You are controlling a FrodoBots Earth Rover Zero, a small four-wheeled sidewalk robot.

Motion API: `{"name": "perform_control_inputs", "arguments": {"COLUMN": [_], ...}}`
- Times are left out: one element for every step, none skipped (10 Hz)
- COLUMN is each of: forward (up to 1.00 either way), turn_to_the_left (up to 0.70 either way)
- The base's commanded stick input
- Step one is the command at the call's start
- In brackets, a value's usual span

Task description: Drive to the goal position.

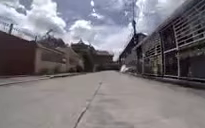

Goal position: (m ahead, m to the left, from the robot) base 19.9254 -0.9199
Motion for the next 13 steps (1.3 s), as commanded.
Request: {"name": "perform_control_inputs", "arguments": {"forward": [0.7,0.7,0.7,0.7,0.7,0.7,0.7,0.7,0.7,0.7,0.7,0.7,0.7], "turn_to_the_left": [0.0,0.0,0.0,-0.09,-0.35,-0.35,-0.35,-0.35,-0.35,-0.35,-0.35,-0.35,-0.35]}}
